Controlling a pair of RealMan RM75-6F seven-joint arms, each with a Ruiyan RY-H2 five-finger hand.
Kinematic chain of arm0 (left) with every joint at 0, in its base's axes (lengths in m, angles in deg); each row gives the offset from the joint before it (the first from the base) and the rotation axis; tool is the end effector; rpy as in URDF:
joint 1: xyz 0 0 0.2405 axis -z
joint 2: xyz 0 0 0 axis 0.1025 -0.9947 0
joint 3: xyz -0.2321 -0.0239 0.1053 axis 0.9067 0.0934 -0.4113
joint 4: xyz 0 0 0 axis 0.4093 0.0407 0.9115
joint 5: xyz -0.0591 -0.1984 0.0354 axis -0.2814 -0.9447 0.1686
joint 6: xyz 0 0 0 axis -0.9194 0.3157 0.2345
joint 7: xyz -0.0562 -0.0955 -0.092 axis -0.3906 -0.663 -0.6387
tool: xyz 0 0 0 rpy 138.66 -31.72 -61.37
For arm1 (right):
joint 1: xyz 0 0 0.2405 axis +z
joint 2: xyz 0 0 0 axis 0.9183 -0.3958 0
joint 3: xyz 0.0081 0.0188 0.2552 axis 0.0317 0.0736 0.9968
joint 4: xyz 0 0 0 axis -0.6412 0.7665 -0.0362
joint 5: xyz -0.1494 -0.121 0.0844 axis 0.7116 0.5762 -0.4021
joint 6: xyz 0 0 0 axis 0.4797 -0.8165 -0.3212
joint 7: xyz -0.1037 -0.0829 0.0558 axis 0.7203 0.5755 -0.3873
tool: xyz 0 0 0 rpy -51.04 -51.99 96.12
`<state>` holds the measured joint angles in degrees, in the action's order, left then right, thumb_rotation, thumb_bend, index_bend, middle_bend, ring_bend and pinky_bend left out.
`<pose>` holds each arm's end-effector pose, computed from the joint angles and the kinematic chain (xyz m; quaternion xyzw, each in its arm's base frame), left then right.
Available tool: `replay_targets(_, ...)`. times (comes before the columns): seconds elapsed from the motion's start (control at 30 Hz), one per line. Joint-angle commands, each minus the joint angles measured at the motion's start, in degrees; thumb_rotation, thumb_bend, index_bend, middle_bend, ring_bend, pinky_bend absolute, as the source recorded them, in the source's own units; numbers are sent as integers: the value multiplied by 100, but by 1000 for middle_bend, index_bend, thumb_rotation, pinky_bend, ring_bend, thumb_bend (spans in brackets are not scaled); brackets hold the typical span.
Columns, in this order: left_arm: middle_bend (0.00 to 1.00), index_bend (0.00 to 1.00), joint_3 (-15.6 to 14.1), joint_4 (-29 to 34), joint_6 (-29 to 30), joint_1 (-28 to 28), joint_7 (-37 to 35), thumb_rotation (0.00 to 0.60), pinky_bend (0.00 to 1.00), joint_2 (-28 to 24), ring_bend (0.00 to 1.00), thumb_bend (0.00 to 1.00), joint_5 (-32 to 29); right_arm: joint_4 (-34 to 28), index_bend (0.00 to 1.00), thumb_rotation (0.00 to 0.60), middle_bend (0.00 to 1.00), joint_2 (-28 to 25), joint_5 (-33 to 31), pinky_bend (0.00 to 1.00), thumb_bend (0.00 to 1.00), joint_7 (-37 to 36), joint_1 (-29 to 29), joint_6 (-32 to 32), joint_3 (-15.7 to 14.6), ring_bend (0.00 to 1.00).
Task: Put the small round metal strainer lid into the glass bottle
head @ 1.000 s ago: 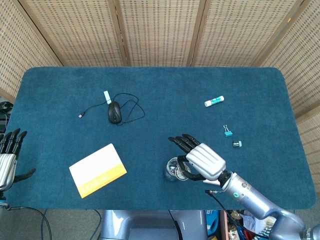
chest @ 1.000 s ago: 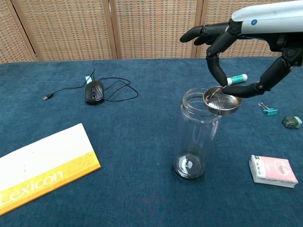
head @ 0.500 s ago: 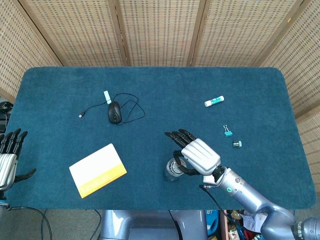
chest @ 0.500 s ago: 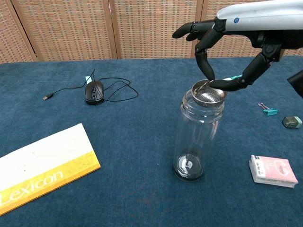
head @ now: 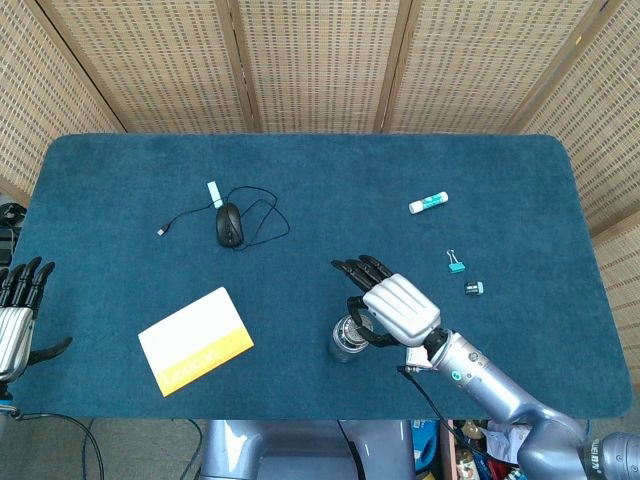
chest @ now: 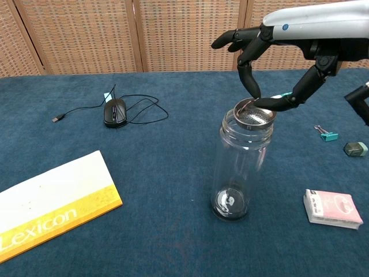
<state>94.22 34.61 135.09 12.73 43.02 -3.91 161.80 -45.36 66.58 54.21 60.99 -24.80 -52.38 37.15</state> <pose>-0.2914 0.1939 0.1647 -0.6036 -0.3564 -0.3404 0.6267 -0.0819 -0.2859 0.0835 0.7912 -0.3429 0.4230 0.2784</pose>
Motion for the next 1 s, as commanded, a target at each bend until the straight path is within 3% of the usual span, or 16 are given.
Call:
replay_targets(0.03, 0, 0, 1, -1, 4, -1, -2, 600, 0, 1, 0, 55, 0, 3, 648, 600, 13, 13, -14, 0, 590, -16, 1, -8, -15, 0)
replay_targets(0.1, 0, 0, -3, -3, 0, 1, 10, 600, 0, 5, 0, 54, 3, 12, 632, 600, 8, 28, 13, 0, 588, -50, -2, -24, -27, 0)
replay_targets(0.13, 0, 0, -4, -2, -2, 2, 13, 600, 0, 6, 0, 54, 4, 19, 571, 600, 4, 29, 32, 0, 549, -65, -2, -24, -36, 0)
replay_targets(0.27, 0, 0, -5, 0, -10, 9, 36, 600, 0, 15, 0, 55, 1, 44, 165, 600, 0, 27, 112, 0, 178, -71, -11, -96, -41, 0)
replay_targets(0.33, 0, 0, -5, -2, -12, 9, 39, 600, 0, 18, 0, 54, -6, 48, 91, 600, 0, 34, 139, 0, 138, -92, -22, -143, -34, 0)
replay_targets(0.43, 0, 0, -3, -3, -18, 11, 41, 600, 0, 17, 0, 54, -16, 47, 48, 600, 0, 19, 160, 0, 131, -103, -30, -178, -31, 0)
replay_targets(0.8, 0, 0, -2, 3, -19, 12, 46, 600, 0, 20, 0, 55, -26, -162, 44, 600, 0, -221, 338, 0, 131, -207, -115, -345, -24, 0)
replay_targets(0.9, 0, 0, -14, 13, -12, 1, -12, 600, 0, -3, 0, 55, -3, -256, 44, 600, 0, -608, 740, 0, 130, -175, -418, -841, -64, 0)
replay_targets(1.0, 0, 0, -33, 13, 1, -13, -79, 600, 0, -28, 0, 54, 39, -47, 44, 600, 0, -773, 1243, 0, 53, -275, -742, -1374, -184, 0)
